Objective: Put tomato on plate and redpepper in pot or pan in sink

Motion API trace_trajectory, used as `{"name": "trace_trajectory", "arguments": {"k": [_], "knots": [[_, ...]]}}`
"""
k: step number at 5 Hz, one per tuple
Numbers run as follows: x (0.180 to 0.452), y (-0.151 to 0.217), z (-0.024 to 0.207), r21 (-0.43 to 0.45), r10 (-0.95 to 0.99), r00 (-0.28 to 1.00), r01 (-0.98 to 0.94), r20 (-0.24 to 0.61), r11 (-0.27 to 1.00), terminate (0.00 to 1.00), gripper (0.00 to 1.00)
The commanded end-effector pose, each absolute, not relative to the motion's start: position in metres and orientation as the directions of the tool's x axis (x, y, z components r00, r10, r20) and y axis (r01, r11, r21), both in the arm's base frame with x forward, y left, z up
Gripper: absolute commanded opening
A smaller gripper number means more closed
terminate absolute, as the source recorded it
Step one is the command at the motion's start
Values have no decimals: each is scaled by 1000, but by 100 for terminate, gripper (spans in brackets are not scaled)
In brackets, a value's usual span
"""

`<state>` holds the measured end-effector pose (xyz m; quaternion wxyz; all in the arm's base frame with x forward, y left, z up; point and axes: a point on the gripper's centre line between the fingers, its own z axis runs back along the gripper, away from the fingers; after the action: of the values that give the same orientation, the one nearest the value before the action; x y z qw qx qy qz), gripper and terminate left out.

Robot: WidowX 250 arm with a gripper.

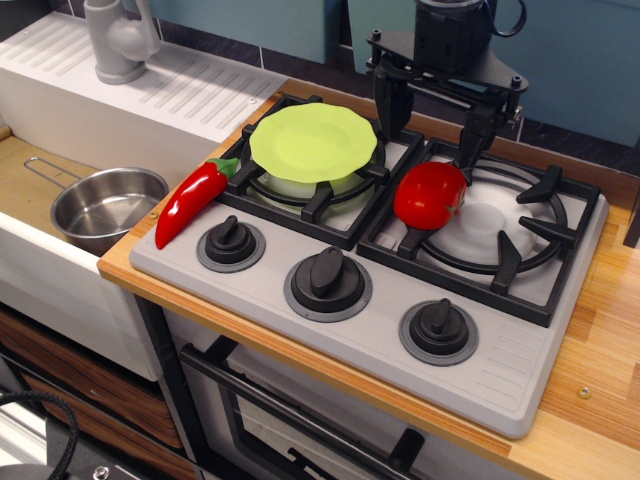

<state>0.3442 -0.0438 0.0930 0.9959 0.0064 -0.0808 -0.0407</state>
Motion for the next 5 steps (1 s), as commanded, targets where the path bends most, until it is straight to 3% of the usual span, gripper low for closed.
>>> {"name": "trace_trajectory", "arguments": {"k": [1,5], "knots": [[344,-44,93,19,-82,984,80,160,997,0,100],[363,-41,62,-10,-103,970,108,222,994,0,100]]}}
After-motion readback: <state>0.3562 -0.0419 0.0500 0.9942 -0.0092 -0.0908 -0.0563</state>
